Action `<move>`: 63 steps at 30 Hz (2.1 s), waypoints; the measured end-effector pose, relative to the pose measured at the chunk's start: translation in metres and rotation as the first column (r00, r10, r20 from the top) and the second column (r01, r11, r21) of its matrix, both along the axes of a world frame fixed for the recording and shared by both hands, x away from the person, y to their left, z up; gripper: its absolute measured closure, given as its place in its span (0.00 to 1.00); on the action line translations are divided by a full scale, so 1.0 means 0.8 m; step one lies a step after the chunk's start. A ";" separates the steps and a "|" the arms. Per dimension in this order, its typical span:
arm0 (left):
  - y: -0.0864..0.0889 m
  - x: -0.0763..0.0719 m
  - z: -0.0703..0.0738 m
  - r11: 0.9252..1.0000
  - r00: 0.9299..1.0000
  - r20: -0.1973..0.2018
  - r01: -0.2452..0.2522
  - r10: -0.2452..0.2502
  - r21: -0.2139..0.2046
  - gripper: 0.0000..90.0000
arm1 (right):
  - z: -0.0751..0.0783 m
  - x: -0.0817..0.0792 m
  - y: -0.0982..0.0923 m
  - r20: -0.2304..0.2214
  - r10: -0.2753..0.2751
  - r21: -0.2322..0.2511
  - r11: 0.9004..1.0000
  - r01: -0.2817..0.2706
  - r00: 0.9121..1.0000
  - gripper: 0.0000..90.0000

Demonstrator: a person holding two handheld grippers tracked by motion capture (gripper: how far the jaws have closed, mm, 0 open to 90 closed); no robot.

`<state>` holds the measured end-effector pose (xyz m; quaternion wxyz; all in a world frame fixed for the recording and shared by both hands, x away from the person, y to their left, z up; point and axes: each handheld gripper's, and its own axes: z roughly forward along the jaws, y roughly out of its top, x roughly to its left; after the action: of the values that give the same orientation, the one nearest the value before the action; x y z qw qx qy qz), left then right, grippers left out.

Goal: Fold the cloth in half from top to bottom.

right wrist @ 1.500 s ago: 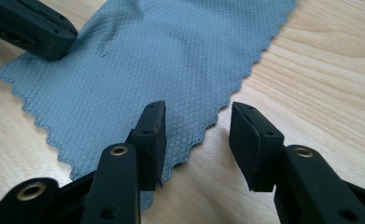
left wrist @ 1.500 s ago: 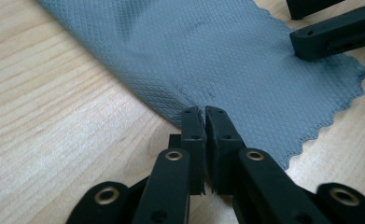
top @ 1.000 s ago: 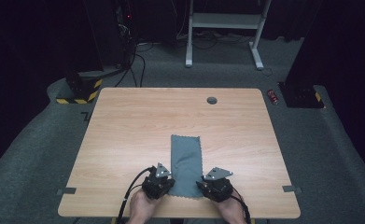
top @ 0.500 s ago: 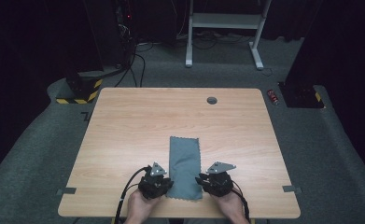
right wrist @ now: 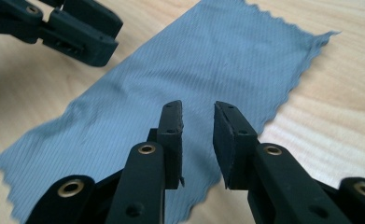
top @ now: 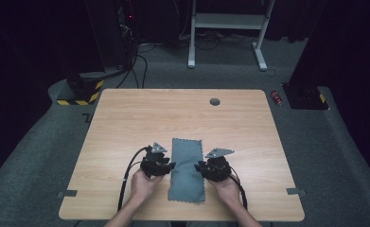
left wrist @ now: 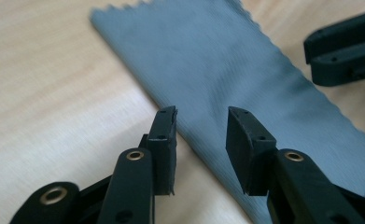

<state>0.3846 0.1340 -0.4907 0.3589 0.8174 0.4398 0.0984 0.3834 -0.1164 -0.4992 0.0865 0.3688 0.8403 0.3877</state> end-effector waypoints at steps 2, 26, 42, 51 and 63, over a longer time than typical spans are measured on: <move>-0.001 0.010 0.002 1.000 1.000 0.006 -0.015 0.015 0.004 0.69 | 0.000 0.003 0.001 -0.004 -0.010 -0.001 1.000 0.010 1.000 0.81; -0.013 0.103 -0.021 0.989 0.990 -0.020 -0.140 0.141 0.048 0.64 | -0.018 0.098 0.024 0.000 -0.219 -0.088 0.972 0.218 0.976 0.77; -0.014 0.115 -0.023 0.983 0.986 0.005 -0.169 0.169 0.069 0.58 | -0.019 0.115 0.021 0.034 -0.274 -0.117 0.954 0.276 0.961 0.71; -0.025 0.117 -0.022 0.980 0.989 0.030 -0.147 0.144 0.135 0.68 | -0.018 0.116 0.025 0.037 -0.239 -0.135 0.961 0.242 0.970 0.83; -0.020 0.122 -0.023 0.991 0.990 -0.054 -0.128 0.129 0.029 0.98 | -0.014 0.122 0.033 -0.024 -0.240 -0.135 0.963 0.234 0.971 0.98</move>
<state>0.4819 0.1181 -0.5090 0.3290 0.7943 0.5000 0.1039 0.4810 -0.0904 -0.5101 0.1395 0.4679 0.8155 0.3108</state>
